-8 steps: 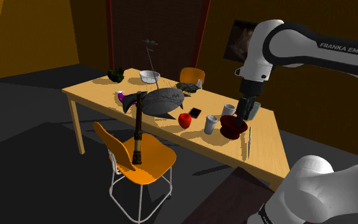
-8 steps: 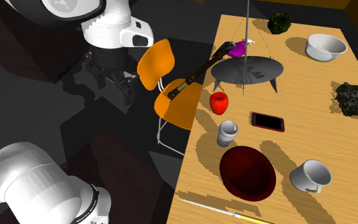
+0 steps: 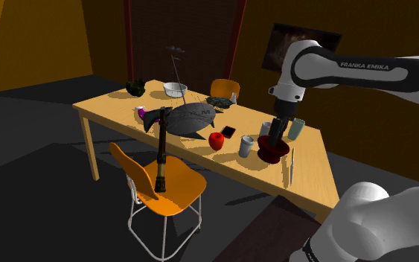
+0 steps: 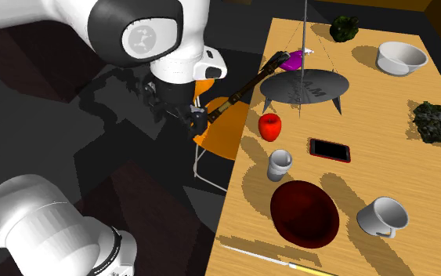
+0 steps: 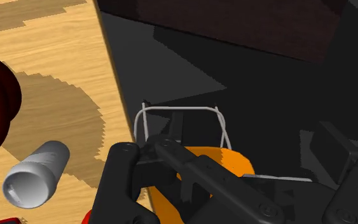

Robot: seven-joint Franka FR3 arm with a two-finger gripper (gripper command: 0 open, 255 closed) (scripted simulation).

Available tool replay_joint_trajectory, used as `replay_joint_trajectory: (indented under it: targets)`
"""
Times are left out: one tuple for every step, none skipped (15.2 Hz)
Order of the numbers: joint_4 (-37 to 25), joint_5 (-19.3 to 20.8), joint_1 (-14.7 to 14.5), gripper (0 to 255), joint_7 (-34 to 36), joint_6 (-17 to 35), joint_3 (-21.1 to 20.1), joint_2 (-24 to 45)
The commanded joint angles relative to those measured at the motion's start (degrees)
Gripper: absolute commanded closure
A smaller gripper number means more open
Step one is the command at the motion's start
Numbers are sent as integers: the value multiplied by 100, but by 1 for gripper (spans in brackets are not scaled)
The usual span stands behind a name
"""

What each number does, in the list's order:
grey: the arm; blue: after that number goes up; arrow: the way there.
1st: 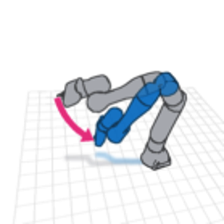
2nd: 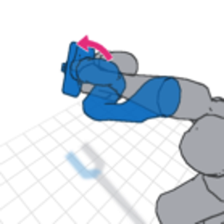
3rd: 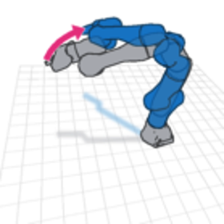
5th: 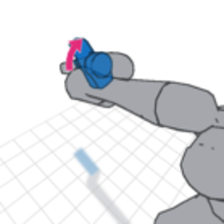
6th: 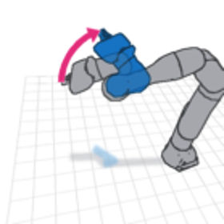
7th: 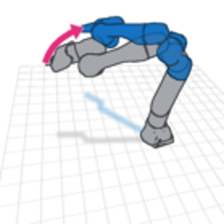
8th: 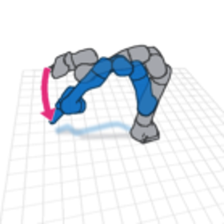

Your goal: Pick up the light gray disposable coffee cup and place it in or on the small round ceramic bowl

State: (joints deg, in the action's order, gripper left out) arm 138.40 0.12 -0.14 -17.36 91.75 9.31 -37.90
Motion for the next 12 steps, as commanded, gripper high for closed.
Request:
replay_joint_trajectory:
  targets:
    - [-19, 129, 46, 0, -285, 294, 206, 268]
    - [-36, 174, 57, 0, -411, 448, 299, 419]
    - [-60, 212, 69, 0, -538, 600, 390, 577]
    - [-93, 242, 79, 0, -666, 751, 480, 741]
    - [-134, 266, 85, 0, -794, 899, 570, 911]
    - [-183, 282, 91, 0, -923, 1045, 659, 1087]
    - [-240, 290, 93, 0, -1053, 1188, 748, 1268]
    - [-305, 289, 94, 0, -1185, 1328, 835, 1454]
    - [-378, 279, 95, 0, -1319, 1464, 920, 1646]
    - [-459, 259, 94, 0, -1455, 1595, 1003, 1842]
    - [-548, 229, 93, 0, -1594, 1721, 1084, 2043]
    - [-644, 190, 92, 0, -1736, 1842, 1162, 2249]
